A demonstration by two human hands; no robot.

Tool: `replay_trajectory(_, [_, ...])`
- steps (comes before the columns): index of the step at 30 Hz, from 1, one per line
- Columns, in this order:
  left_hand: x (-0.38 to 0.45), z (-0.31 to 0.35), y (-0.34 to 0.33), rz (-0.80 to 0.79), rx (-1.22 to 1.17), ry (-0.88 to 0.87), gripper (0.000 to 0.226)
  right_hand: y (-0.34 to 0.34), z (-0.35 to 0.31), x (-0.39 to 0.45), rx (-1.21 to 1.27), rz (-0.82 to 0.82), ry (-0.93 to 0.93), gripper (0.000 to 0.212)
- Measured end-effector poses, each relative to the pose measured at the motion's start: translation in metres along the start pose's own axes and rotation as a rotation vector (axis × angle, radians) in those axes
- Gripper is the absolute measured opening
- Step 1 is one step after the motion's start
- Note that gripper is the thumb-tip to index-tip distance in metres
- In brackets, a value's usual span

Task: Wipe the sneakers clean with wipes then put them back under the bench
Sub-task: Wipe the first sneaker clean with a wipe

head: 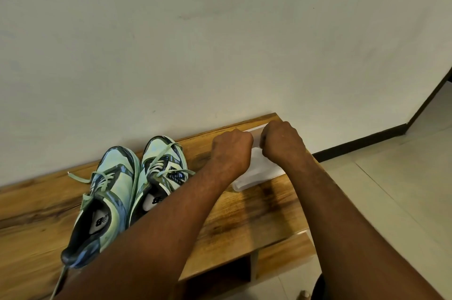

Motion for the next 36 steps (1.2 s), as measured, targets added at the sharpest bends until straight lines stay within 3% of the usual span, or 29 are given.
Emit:
replay_trajectory(7, [0.0, -0.002, -0.003, 0.039, 0.031, -0.001, 0.024, 0.001, -0.005, -0.006, -0.062, -0.013, 0.036, 0.022])
replay_trajectory(18, [-0.001, -0.002, -0.007, 0.076, 0.007, -0.011, 0.024, 0.001, -0.005, -0.006, -0.071, -0.003, 0.025, 0.026])
replay_trajectory(23, [-0.003, -0.012, 0.003, 0.146, -0.192, 0.066, 0.019, 0.004, -0.004, -0.006, -0.057, 0.014, 0.035, 0.031])
replay_trajectory(27, [-0.003, -0.018, 0.014, 0.209, -0.219, 0.071, 0.015, 0.015, -0.006, -0.008, -0.022, 0.035, 0.061, 0.026])
replay_trajectory(32, [0.001, -0.028, 0.026, 0.231, -0.366, 0.107, 0.005, 0.032, 0.003, -0.005, 0.149, 0.006, -0.02, 0.021])
replay_trajectory(36, [0.005, -0.041, 0.036, 0.254, -0.672, 0.221, 0.007, 0.043, 0.012, -0.003, 0.431, 0.033, -0.044, 0.018])
Point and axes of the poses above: each hand's wrist, its own x-axis towards the middle knuckle, its own y-axis out of the back of the hand, z = x × y, the point moved 2 cm from there along x, towards the middle knuckle, and after that the axes turned 11 degrees about z, right-handed, at the moved point
